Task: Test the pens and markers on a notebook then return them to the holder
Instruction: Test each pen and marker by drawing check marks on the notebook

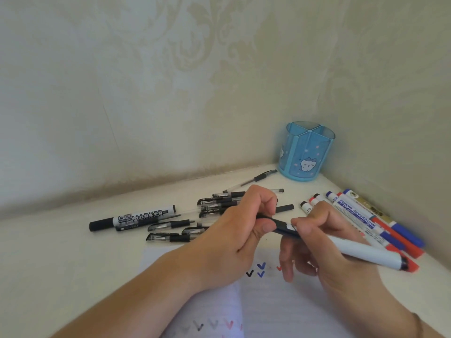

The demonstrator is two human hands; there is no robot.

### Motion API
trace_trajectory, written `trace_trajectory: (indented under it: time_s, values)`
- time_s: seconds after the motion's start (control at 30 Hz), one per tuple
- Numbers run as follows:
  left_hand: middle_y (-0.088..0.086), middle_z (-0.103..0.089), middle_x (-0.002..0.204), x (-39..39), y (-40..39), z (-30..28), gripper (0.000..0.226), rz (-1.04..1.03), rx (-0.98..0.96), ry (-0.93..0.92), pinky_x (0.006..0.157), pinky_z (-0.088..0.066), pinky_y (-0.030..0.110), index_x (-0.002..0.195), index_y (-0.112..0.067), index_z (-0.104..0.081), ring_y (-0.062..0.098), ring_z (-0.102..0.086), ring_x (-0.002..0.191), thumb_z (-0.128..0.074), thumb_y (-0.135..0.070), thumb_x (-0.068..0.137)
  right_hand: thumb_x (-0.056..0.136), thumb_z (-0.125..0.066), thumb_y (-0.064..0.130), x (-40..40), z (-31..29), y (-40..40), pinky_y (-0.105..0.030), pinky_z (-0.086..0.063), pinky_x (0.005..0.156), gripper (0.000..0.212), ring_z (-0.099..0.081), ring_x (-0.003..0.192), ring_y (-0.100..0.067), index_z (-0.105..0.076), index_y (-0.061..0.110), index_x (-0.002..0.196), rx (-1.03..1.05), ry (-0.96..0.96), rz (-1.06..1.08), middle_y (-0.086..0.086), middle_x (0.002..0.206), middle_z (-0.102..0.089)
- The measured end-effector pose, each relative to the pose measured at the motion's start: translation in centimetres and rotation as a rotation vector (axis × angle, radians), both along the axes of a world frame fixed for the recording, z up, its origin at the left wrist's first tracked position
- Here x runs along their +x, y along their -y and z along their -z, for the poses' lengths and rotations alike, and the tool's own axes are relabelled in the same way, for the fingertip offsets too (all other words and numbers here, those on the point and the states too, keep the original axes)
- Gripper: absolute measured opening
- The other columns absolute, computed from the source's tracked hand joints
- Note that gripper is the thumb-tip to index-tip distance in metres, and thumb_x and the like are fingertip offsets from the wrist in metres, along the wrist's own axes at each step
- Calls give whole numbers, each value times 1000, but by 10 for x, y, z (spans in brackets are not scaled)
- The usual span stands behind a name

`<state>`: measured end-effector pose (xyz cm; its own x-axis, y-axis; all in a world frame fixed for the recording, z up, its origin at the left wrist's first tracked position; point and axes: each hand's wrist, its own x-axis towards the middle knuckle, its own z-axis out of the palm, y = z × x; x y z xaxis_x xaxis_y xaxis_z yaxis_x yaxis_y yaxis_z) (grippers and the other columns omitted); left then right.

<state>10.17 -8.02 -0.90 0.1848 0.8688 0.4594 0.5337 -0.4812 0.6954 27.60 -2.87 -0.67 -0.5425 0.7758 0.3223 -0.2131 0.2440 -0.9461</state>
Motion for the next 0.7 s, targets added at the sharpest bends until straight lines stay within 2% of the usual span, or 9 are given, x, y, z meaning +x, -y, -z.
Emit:
trace_trajectory:
  time_s: [0.13, 0.23, 0.3, 0.37, 0.4, 0.47, 0.53, 0.6, 0.7]
  values:
    - [-17, -45, 76, -4, -5, 2, 13, -13, -49, -11, 66, -38, 24, 98, -35, -35, 10, -41, 70, -34, -21, 100, 90, -65, 22, -3, -2, -4, -18, -40, 45, 25, -55, 42, -19, -52, 20, 69, 80, 89, 24, -16, 56, -65]
    - [1, -55, 83, -8, -17, 1, 7, -39, -58, -36, 71, -45, 43, 104, -32, -37, 22, -49, 74, -33, -26, 102, 75, -73, 12, -2, -8, -13, -24, -47, 47, 15, -60, 46, -22, -60, 14, 83, 107, 150, 41, -13, 66, -69]
    - [2, -59, 90, -7, -21, 2, 11, -37, -54, -82, 76, -46, 45, 113, -30, -38, 22, -54, 81, -35, -31, 102, 77, -73, 5, 3, -7, -18, -29, -51, 50, 19, -61, 49, -23, -63, 15, 90, 136, 215, 47, -10, 69, -70]
    - [-4, -59, 100, -7, -22, 2, 29, -55, -40, -151, 85, -46, 36, 126, -30, -37, 15, -56, 92, -37, -42, 100, 83, -70, 9, 7, -8, -21, -29, -49, 48, 14, -59, 47, -19, -65, 19, 91, 158, 251, 99, -6, 65, -68]
    - [-7, -56, 105, -7, -22, 2, 37, -74, -24, -199, 87, -44, 30, 131, -31, -36, 9, -54, 96, -38, -48, 98, 86, -68, 18, 8, -8, -22, -28, -45, 47, 5, -56, 45, -16, -65, 21, 89, 155, 277, 130, -4, 60, -66]
    - [-13, -51, 108, -8, -22, -2, 48, -114, 22, -325, 89, -39, 23, 135, -29, -37, -2, -47, 98, -35, -56, 95, 88, -60, 47, 11, -8, -21, -24, -38, 48, 22, -48, 46, -7, -64, 25, 88, 161, 325, 177, 6, 55, -60]
    - [-12, -53, 107, -9, -27, -9, 56, -146, 44, -435, 89, -38, 25, 133, -26, -43, 0, -46, 94, -32, -62, 92, 88, -49, 60, 11, -8, -19, -25, -37, 55, 31, -48, 55, -7, -59, 31, 90, 208, 346, 215, 12, 62, -58]
    - [-7, -56, 103, -7, -38, -16, 60, -162, 36, -501, 84, -42, 29, 126, -23, -49, 7, -49, 90, -30, -66, 91, 89, -41, 57, 11, -11, -15, -32, -42, 57, 28, -57, 63, -16, -54, 33, 90, 232, 378, 250, 4, 68, -63]
    - [-4, -60, 97, -9, -57, -28, 58, -241, 9, -691, 77, -48, 36, 118, -23, -53, 13, -53, 85, -27, -68, 91, 99, -39, 40, 9, -21, -12, -43, -53, 65, 20, -67, 67, -22, -50, 24, 94, 197, 436, 310, -3, 71, -71]
